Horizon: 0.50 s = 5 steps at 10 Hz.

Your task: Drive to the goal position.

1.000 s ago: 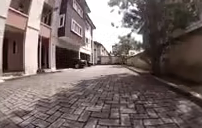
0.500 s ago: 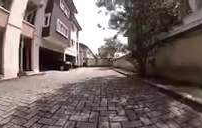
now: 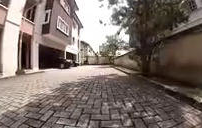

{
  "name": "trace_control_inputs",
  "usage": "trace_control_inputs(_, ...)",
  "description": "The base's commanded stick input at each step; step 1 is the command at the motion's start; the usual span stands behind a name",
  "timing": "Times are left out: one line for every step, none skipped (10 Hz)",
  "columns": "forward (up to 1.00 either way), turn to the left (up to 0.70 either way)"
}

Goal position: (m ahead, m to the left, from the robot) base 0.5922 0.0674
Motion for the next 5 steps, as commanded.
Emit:
trace_control_inputs(0.50,0.00)
trace_control_inputs(0.50,0.00)
trace_control_inputs(0.50,0.00)
trace_control_inputs(0.50,0.00)
trace_control_inputs(0.50,0.00)
